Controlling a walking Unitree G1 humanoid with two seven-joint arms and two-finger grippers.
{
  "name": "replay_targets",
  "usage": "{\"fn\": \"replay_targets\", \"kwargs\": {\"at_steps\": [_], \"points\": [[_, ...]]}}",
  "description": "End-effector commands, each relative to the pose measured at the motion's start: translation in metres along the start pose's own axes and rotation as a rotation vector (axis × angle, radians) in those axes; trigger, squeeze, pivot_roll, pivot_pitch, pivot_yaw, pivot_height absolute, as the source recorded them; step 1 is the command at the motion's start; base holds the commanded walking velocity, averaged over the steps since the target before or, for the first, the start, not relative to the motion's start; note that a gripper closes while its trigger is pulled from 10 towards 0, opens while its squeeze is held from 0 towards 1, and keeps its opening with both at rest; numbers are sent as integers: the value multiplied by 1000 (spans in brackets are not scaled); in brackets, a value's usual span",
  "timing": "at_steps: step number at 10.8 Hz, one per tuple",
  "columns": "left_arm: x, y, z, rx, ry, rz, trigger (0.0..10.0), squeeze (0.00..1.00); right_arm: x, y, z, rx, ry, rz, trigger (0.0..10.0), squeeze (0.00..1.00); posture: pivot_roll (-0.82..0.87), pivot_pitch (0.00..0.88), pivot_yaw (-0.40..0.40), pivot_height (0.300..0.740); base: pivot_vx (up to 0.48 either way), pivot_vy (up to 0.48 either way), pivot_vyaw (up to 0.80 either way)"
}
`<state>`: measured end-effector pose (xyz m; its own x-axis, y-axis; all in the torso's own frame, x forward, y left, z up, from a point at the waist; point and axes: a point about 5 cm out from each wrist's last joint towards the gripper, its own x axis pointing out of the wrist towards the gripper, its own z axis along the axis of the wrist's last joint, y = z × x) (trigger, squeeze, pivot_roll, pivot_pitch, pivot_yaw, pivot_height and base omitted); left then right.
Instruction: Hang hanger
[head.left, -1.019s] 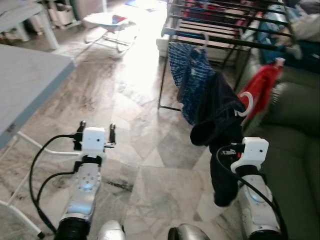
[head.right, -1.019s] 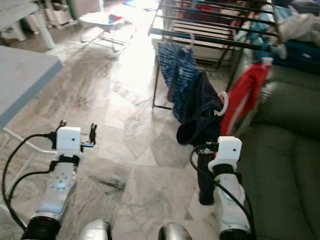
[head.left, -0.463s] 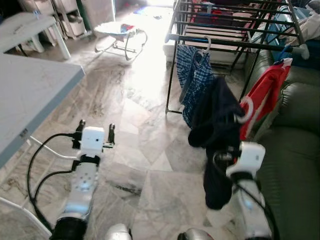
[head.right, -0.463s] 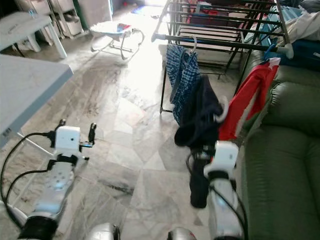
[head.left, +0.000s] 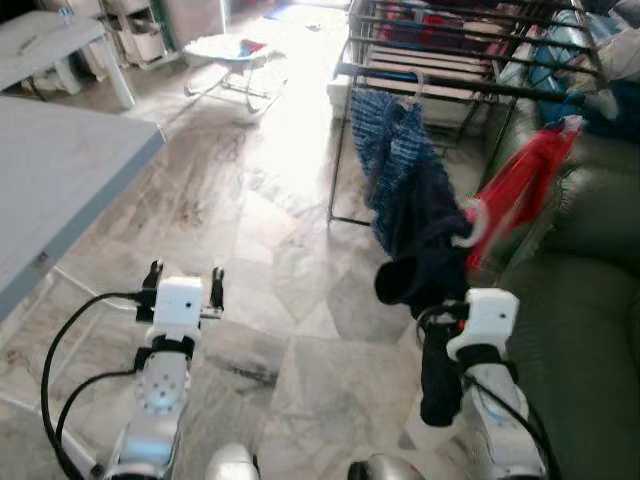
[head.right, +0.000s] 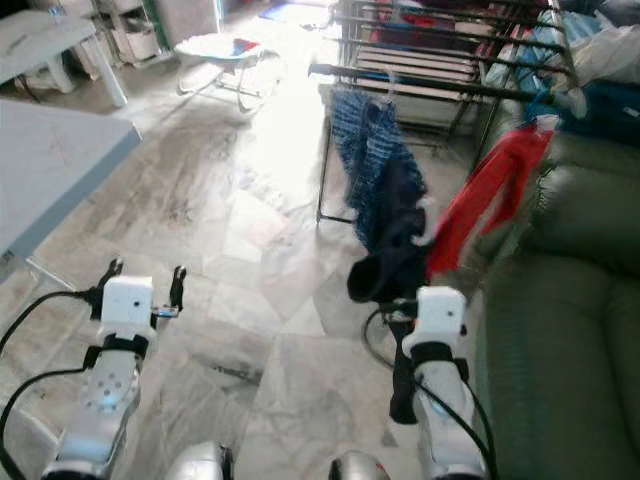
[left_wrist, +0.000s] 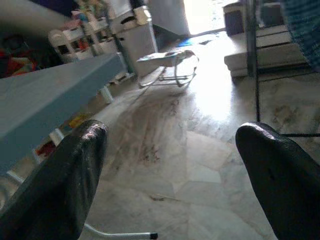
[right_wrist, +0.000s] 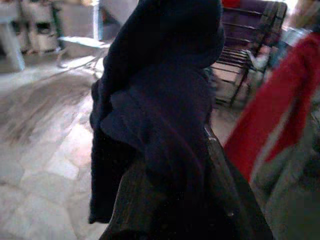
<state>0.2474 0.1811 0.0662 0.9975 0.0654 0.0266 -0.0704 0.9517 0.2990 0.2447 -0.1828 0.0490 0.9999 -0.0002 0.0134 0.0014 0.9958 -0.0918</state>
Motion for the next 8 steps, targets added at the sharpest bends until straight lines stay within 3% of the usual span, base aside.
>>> {"fn": "replay_targets", "kwargs": {"at_steps": [1, 4, 8], "points": [[-2, 4, -1, 14, 17, 3, 10000, 0, 9, 7, 14, -4, -65, 39, 10000, 0, 46, 80, -24, 740, 0, 0, 800], [-2, 5, 1, 24, 13, 3, 10000, 0, 9, 9, 17, -18, -74, 38, 10000, 0, 38, 80, -23, 740, 0, 0, 800], [-7, -6, 3, 18, 14, -23, 10000, 0, 8, 3, 20, -41, -77, 44, 10000, 0, 22, 112, -33, 740, 0, 0, 800]]}}
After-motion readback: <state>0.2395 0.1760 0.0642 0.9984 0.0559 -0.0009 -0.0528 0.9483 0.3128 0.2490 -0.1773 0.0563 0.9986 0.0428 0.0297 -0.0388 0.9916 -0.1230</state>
